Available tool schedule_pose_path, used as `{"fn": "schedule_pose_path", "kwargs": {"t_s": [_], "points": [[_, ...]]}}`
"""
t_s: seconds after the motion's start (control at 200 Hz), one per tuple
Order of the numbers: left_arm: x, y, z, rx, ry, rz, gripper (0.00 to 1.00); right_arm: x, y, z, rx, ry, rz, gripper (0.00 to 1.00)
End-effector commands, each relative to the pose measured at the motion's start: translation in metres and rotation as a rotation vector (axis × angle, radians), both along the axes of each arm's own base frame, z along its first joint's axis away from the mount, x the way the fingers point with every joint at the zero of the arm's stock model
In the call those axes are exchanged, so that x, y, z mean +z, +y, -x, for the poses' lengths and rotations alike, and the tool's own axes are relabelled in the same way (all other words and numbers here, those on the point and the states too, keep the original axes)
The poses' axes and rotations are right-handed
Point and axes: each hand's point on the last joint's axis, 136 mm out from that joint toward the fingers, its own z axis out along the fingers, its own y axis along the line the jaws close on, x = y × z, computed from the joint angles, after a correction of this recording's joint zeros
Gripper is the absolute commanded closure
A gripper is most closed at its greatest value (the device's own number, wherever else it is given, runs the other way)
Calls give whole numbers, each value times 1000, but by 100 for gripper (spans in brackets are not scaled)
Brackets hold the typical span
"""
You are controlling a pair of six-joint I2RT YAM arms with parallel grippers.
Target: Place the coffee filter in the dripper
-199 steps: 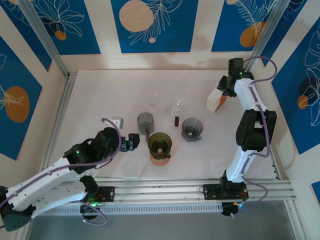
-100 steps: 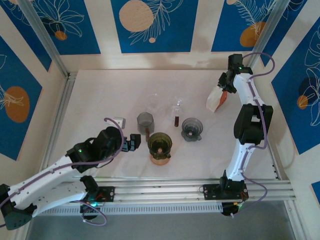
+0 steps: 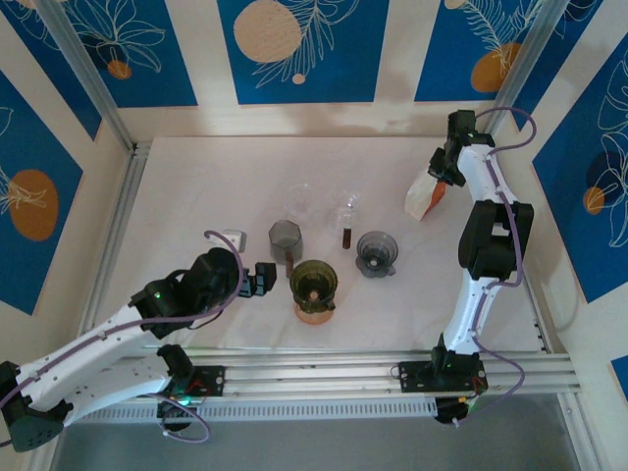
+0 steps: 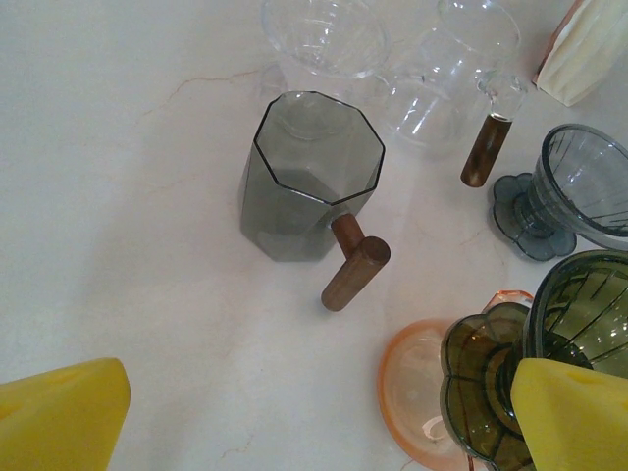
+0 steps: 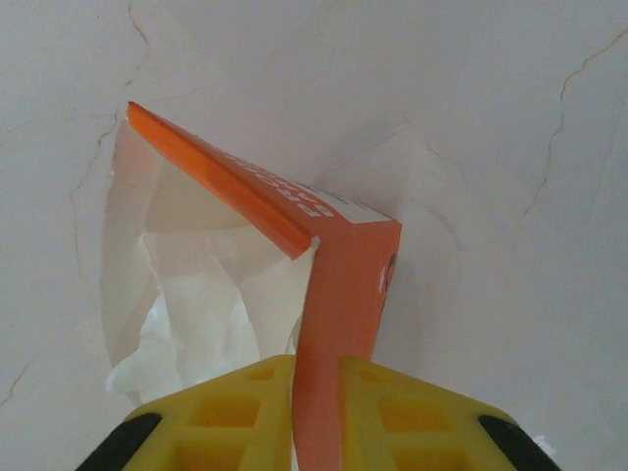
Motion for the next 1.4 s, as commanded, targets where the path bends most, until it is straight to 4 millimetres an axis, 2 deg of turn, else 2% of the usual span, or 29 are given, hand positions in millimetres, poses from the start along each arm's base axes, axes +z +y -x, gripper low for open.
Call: {"fn": "schedule_pose_path", "kwargs": {"t_s": [0.0, 0.225, 0.435, 0.655, 0.885, 1.065, 1.396], "points": [[2, -2, -3, 0, -1, 8, 0, -1, -2, -1, 24, 15, 3, 83], [0, -6, -4, -11, 14, 8, 0, 3, 3, -3, 81, 11, 30, 91], [0, -6, -5, -12, 15, 6, 0, 12, 16, -8, 182, 2, 86, 96], [0, -5, -5, -13, 15, 5, 0, 27, 48, -19, 349, -27, 187, 97], [0, -4, -4, -14, 19, 6, 0, 38, 91, -31, 529, -68, 238, 97], [-1, -4, -4, -14, 21, 9, 0, 31, 115, -35, 621, -60, 251, 97], [-2, -3, -3, -15, 27, 11, 0, 1, 119, -34, 628, 8, 252, 97]]}}
